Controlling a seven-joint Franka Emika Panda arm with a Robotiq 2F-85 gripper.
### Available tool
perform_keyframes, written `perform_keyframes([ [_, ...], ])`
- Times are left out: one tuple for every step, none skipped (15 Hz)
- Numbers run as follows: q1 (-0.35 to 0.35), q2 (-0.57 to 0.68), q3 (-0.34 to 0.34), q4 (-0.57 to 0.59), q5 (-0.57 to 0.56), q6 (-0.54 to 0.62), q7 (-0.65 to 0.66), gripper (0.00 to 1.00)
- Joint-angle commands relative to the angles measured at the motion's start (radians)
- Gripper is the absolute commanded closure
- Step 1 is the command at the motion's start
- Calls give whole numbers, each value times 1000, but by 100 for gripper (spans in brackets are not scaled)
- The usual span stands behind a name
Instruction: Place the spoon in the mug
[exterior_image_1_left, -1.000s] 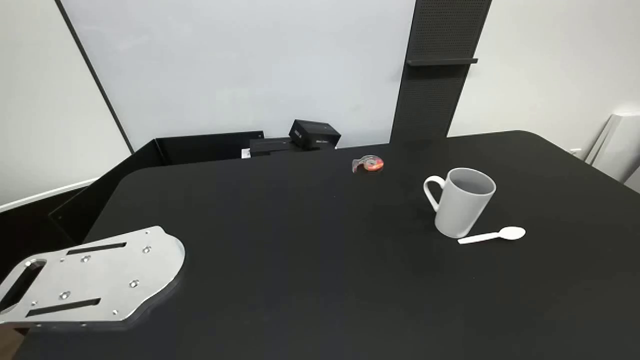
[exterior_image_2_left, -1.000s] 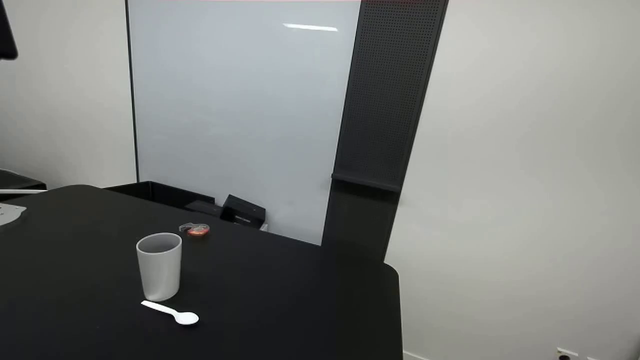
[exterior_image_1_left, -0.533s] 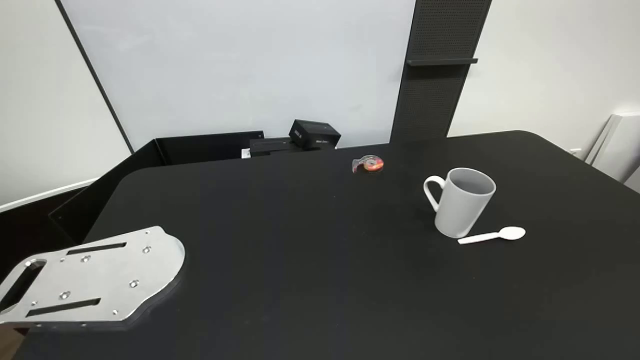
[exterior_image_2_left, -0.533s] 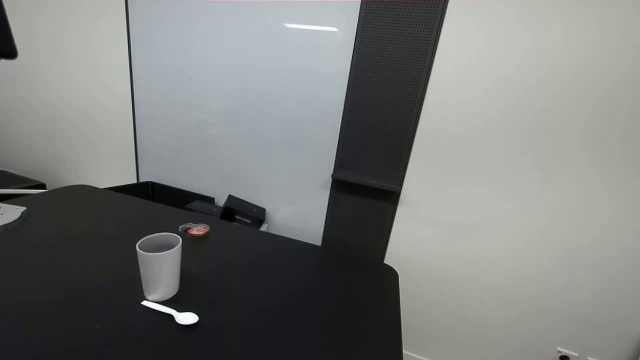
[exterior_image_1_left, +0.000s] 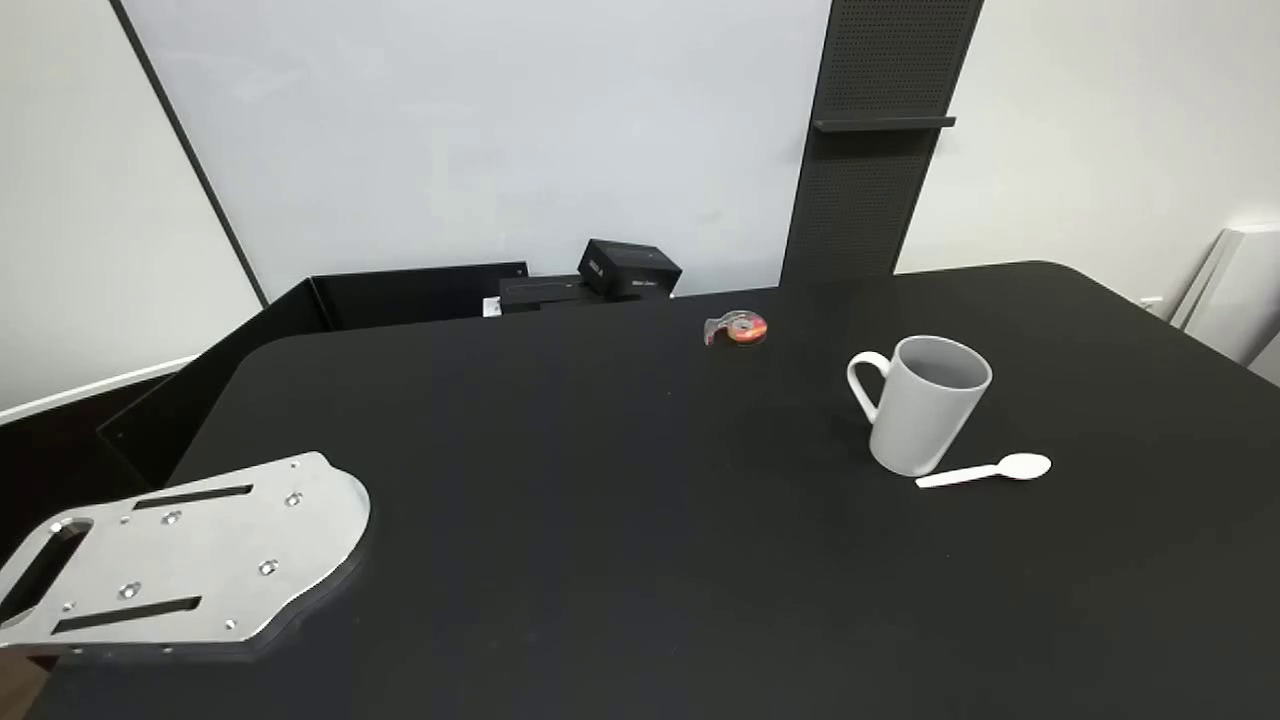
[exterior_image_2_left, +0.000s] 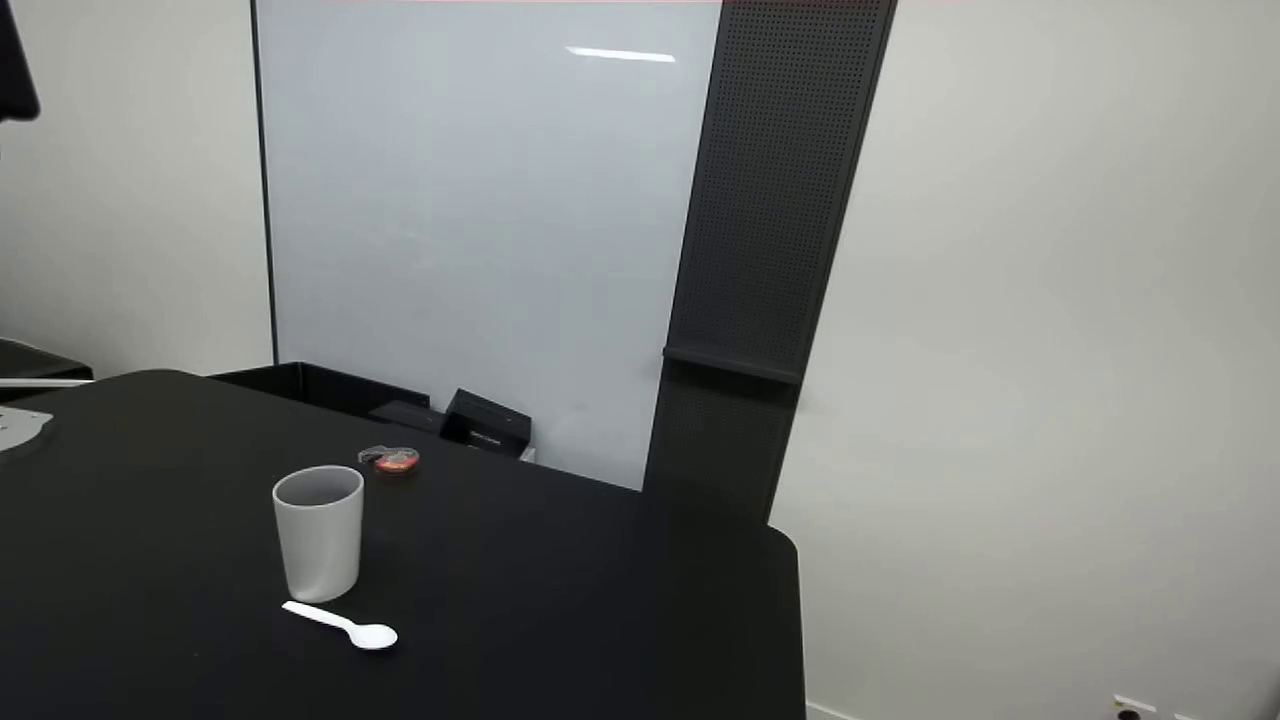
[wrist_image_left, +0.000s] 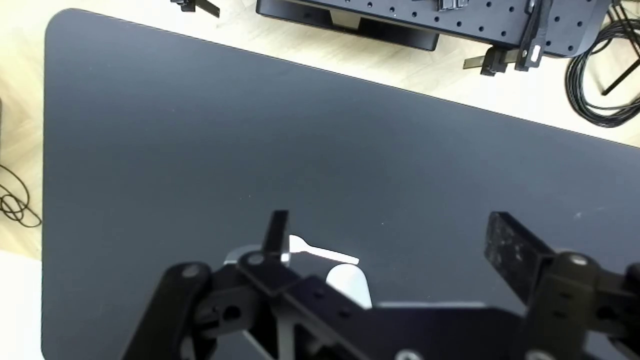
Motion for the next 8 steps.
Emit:
perform_keyframes([
  [-24,43,-10,18,-14,42,23,0],
  [-41,65,-13,25,-9,67,49,0],
  [-58,84,-14,31,-7,96,75,0],
  [-82,114,-16,41,3,125,116,0],
  [-100,141,-16,52,7,152,147,0],
  [-119,176,-17,69,6,169,178,0],
  [-135,204,-17,84,8,185,211,0],
  [-152,236,-19,98,9,205,242,0],
])
